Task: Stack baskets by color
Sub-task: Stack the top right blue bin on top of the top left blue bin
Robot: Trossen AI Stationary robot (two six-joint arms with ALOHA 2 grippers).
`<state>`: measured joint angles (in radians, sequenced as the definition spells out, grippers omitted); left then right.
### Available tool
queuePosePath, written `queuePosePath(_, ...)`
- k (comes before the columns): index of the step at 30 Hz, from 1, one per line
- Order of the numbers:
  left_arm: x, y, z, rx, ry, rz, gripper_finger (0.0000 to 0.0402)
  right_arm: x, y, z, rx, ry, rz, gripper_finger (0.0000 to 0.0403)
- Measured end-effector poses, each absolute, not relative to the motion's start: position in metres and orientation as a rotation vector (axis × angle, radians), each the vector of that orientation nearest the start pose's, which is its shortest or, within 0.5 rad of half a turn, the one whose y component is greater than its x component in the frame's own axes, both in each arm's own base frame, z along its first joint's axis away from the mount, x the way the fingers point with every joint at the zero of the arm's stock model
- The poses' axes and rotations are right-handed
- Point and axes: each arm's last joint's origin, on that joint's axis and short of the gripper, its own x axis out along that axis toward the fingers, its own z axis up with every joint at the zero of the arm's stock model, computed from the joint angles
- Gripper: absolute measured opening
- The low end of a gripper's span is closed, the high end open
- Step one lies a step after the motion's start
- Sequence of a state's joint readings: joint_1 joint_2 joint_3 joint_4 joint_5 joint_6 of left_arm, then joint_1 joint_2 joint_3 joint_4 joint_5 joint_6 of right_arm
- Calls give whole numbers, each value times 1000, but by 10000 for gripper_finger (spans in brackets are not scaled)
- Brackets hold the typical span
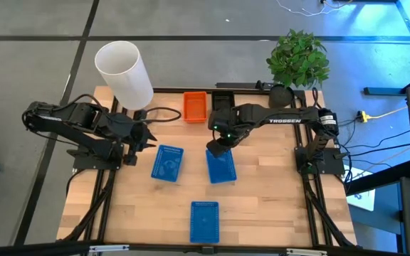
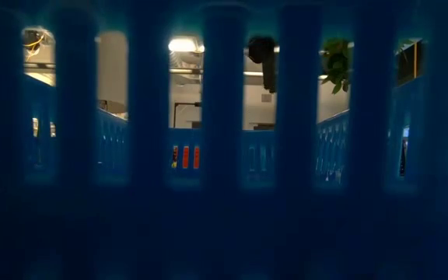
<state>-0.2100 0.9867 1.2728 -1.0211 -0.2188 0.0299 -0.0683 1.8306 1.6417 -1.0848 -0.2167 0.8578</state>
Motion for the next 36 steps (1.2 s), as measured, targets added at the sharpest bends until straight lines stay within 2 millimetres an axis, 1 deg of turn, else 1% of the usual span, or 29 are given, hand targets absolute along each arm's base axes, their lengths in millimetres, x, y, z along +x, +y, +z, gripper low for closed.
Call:
queuePosePath(3,161,-28,386,185,722,-3,78,370,-19,276,920,1260,-426,66)
queuePosePath(7,159,-28,384,196,753,-9,78,372,-18,269,939,1284,-452,91)
queuePosePath(10,158,-27,382,200,774,-9,78,368,-19,266,941,1328,-526,102)
queuePosePath(13,157,-27,382,202,779,-9,78,363,-20,263,962,1344,-660,103)
queuePosePath(15,157,-27,382,202,780,-9,78,363,-19,261,963,1320,-706,102)
queuePosePath(17,157,-27,382,202,781,-9,78,361,-18,256,972,1331,-733,102)
queuePosePath(19,157,-27,382,202,781,-9,78,361,-17,247,1002,1345,-724,102)
queuePosePath(22,157,-27,382,202,781,-9,78,356,-15,229,1033,1393,-710,102)
queuePosePath(26,157,-27,382,201,781,-9,78,354,-14,213,1066,1411,-669,102)
queuePosePath(28,157,-27,382,201,781,-8,78,354,-14,210,1067,1412,-667,101)
queuePosePath(36,157,-27,382,199,781,-8,78,355,-17,210,1035,1378,-682,101)
